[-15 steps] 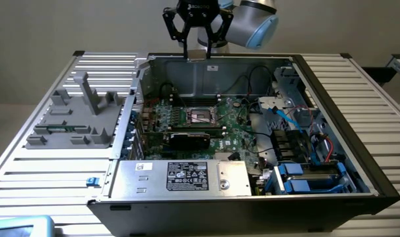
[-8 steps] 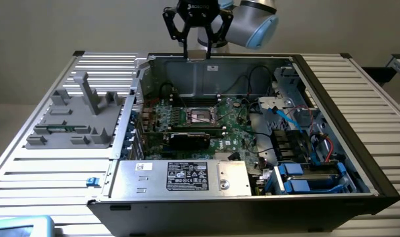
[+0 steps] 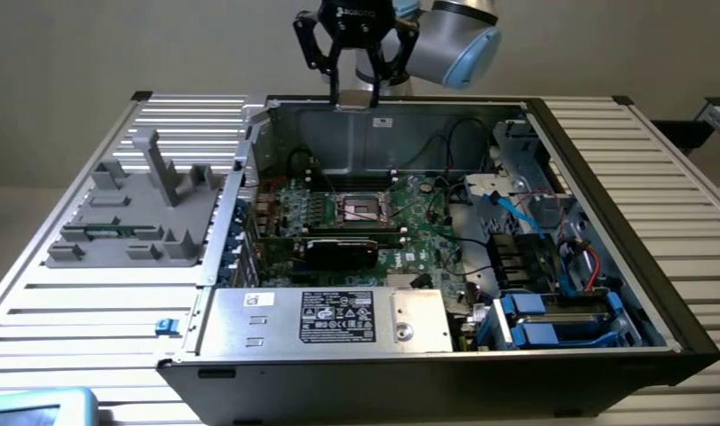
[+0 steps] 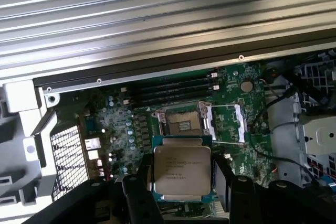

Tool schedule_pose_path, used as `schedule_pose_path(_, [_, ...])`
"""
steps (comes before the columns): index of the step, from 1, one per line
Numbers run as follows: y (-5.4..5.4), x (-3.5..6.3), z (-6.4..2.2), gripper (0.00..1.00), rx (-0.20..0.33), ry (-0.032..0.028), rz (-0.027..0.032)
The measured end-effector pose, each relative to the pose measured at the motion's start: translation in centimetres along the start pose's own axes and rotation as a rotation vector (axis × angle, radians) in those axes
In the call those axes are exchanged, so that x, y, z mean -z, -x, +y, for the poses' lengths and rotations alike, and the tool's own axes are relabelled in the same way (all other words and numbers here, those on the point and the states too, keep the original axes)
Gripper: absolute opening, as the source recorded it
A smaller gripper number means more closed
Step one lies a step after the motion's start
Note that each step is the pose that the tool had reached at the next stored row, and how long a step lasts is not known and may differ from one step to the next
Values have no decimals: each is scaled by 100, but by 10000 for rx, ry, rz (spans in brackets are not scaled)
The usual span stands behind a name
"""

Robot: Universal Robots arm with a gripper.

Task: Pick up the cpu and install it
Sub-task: 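Place the cpu into insertion slot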

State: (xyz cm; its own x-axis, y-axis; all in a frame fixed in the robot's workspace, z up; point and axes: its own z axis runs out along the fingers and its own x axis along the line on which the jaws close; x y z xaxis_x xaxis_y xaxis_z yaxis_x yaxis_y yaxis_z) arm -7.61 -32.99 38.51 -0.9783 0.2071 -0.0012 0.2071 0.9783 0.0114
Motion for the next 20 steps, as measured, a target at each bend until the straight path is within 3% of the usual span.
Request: schedule_pose_path(20, [0, -29, 0, 55, -3503, -4, -41])
